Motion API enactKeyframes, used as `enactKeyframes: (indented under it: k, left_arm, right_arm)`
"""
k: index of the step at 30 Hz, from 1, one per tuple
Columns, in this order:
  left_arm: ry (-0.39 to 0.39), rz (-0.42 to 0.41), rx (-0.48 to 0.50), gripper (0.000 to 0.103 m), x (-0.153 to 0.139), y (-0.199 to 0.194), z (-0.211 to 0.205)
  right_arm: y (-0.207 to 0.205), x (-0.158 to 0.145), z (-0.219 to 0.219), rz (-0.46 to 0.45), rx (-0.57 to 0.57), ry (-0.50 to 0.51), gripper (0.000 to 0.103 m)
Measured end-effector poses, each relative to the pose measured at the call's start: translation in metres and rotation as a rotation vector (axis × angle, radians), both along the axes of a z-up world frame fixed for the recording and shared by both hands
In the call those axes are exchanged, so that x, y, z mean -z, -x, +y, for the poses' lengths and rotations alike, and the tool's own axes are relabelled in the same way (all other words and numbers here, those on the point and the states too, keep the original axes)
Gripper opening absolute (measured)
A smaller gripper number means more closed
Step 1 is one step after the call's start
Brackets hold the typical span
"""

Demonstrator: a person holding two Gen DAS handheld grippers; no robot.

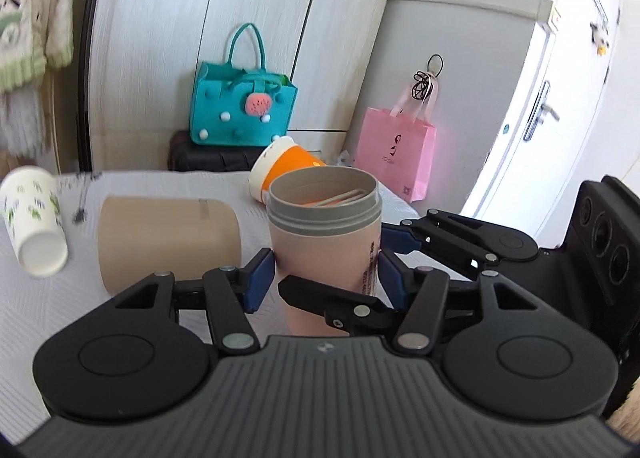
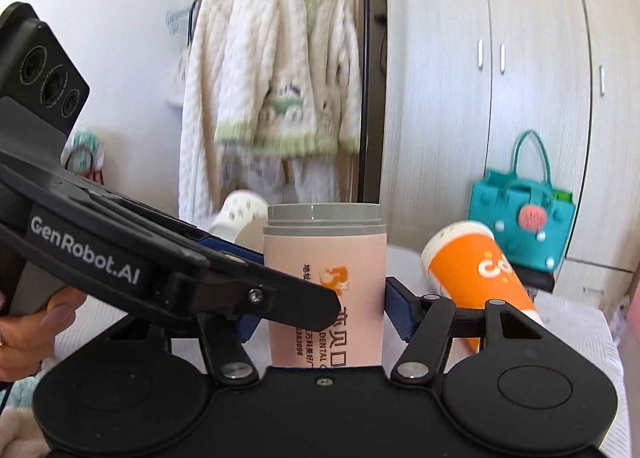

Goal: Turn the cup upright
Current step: 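Rotate the held pink cup so its open rim faces up, then lower the upright pink cup onto the table and open the right gripper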

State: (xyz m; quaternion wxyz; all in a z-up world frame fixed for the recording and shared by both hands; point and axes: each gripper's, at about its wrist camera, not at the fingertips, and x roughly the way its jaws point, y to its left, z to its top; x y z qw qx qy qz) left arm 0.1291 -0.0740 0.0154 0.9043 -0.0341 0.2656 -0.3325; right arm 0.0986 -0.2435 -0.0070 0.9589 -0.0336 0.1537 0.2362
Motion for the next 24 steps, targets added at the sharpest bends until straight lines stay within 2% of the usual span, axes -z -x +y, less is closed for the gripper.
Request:
enactKeyframes:
  k: [4, 8, 13, 16, 18, 20, 24]
  left_arm:
    - [-0.024, -0.005, 0.008, 0.056, 0.004, -0.004, -0.008]
    - [-0.024, 0.011, 0.032, 0.056, 0.011, -0.007, -0.014]
    - [-0.014, 0.011, 0.047, 0.056, 0.011, -0.005, -0.018]
    - [-0.006, 0.018, 0.049, 0.063, 0.011, -0.002, -0.017]
    - [-0.008, 0.018, 0.043, 0.073, 0.01, 0.001, -0.016]
    - [-0.01, 0.004, 0.038, 0.076, 0.008, 0.007, -0.013]
    - [-0.008, -0.006, 0.031, 0.077, 0.002, 0.023, -0.006]
  right_arm:
    - [-0.006, 0.006, -0.003, 0.023, 0.015, -0.018, 0.068]
    - [-0.008, 0.009, -0.003, 0.053, 0.036, 0.012, 0.068]
    - [-0.004, 0.013, -0.011, 0.063, 0.04, -0.005, 0.068]
    - [-0.002, 0.012, -0.013, 0.066, 0.038, -0.009, 0.07]
    - [0.001, 0.01, -0.013, 0.061, 0.053, -0.002, 0.077]
    - [0.007, 0.008, -0.012, 0.046, 0.065, 0.009, 0.082]
    - [0.02, 0.004, -0.011, 0.033, 0.095, 0.021, 0.084]
